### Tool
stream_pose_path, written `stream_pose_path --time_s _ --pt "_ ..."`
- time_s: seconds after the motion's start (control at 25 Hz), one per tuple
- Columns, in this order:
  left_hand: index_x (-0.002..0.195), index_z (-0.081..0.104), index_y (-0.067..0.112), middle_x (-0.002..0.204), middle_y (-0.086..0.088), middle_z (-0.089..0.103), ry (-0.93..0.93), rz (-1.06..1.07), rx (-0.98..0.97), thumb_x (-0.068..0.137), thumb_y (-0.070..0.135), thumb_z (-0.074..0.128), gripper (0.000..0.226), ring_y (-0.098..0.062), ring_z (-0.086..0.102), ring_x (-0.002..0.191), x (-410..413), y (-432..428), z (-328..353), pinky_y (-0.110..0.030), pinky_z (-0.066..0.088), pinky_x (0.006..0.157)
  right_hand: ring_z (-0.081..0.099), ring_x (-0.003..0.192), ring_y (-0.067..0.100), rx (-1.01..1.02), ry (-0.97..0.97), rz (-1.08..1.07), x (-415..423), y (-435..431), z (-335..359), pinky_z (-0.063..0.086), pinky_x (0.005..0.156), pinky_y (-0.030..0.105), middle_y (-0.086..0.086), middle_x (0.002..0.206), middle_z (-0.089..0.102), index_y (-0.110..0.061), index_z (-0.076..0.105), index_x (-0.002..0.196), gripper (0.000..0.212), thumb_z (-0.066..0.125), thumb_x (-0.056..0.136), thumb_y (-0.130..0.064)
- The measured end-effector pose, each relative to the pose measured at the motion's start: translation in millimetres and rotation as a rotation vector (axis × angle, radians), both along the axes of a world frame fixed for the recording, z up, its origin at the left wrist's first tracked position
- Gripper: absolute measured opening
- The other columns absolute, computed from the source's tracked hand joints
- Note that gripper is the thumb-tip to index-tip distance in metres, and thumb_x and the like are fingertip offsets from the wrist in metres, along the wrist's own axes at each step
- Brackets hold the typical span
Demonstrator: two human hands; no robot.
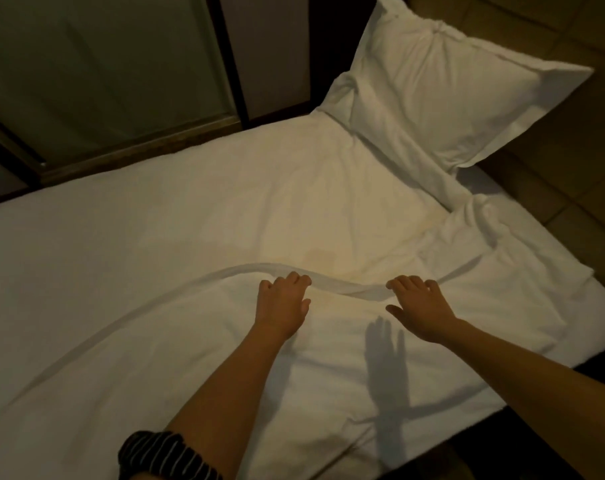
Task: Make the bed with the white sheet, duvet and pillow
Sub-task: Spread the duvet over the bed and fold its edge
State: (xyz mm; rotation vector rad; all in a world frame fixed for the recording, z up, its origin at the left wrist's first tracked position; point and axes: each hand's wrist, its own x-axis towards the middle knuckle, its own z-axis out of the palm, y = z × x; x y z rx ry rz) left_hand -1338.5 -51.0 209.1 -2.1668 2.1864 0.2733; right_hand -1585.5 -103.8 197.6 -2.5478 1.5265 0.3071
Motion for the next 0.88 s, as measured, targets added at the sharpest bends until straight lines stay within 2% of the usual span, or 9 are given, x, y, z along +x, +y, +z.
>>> stream_pose_path --time_s 0.24,0.52,0.64,0.72,0.76,0.84,0.88 --pt "0.135 0.04 0.027 0.133 0.005 0.048 0.037 0.007 -0.048 0.099 0.036 0.042 0.038 -0.02 0.051 0.116 -109.4 -14.8 21.2 -0.035 0.032 0.093 0.031 0.135 0.018 0.053 0.058 0.023 -107.6 -20.0 17.2 0.022 0.108 0.034 -0.002 0.145 0.036 -0.019 0.03 0.142 0.048 0.04 0.099 -0.039" --pt "0.133 0.044 0.026 0.132 0.004 0.05 0.071 -0.015 -0.085 0.097 0.033 0.047 0.038 -0.02 0.054 0.113 -134.9 -60.4 8.9 -0.034 0.034 0.09 0.033 0.134 0.022 -0.005 0.064 -0.072 -156.9 -38.4 29.8 0.021 0.109 0.037 0.002 0.146 0.036 -0.017 0.029 0.145 0.055 0.044 0.097 -0.039" --pt "0.121 0.057 0.024 0.116 0.002 0.06 0.137 0.003 -0.04 0.088 0.031 0.062 0.035 -0.023 0.061 0.099 -161.5 -73.9 -17.3 -0.038 0.04 0.082 0.038 0.131 0.023 -0.025 0.097 -0.058 -181.6 -73.0 13.2 0.026 0.108 0.039 0.003 0.143 0.041 -0.015 0.034 0.143 0.057 0.053 0.094 -0.037" --pt "0.098 0.068 0.025 0.089 0.004 0.065 0.124 -0.037 -0.033 0.06 0.03 0.086 0.042 -0.019 0.065 0.073 -174.0 -84.3 -48.3 -0.036 0.047 0.064 0.05 0.123 0.027 -0.018 0.092 -0.003 -191.0 -104.4 -10.9 0.037 0.102 0.044 0.006 0.135 0.051 -0.014 0.047 0.136 0.065 0.073 0.08 -0.034" --pt "0.089 0.069 0.026 0.08 0.006 0.064 0.113 -0.033 -0.041 0.046 0.029 0.091 0.048 -0.017 0.064 0.063 -177.6 -95.8 -68.9 -0.034 0.048 0.056 0.059 0.113 0.028 -0.026 0.089 0.034 -194.6 -125.7 -27.6 0.046 0.093 0.046 0.008 0.126 0.06 -0.013 0.057 0.127 0.072 0.086 0.063 -0.031" --pt "0.086 0.068 0.026 0.078 0.007 0.063 0.096 0.039 -0.064 0.037 0.028 0.093 0.055 -0.017 0.062 0.059 -183.7 -125.8 -112.5 -0.033 0.048 0.052 0.068 0.094 0.029 -0.113 0.098 0.111 -207.5 -174.9 -72.5 0.055 0.075 0.046 0.011 0.108 0.069 -0.01 0.07 0.108 0.083 0.096 0.031 -0.023" --pt "0.088 0.069 0.025 0.081 0.006 0.064 0.086 0.08 -0.058 0.037 0.029 0.093 0.056 -0.018 0.063 0.062 -185.8 -137.1 -128.8 -0.033 0.048 0.053 0.069 0.092 0.031 -0.105 0.104 0.125 -211.4 -193.1 -89.4 0.055 0.072 0.048 0.013 0.106 0.07 -0.008 0.071 0.105 0.084 0.096 0.025 -0.019"
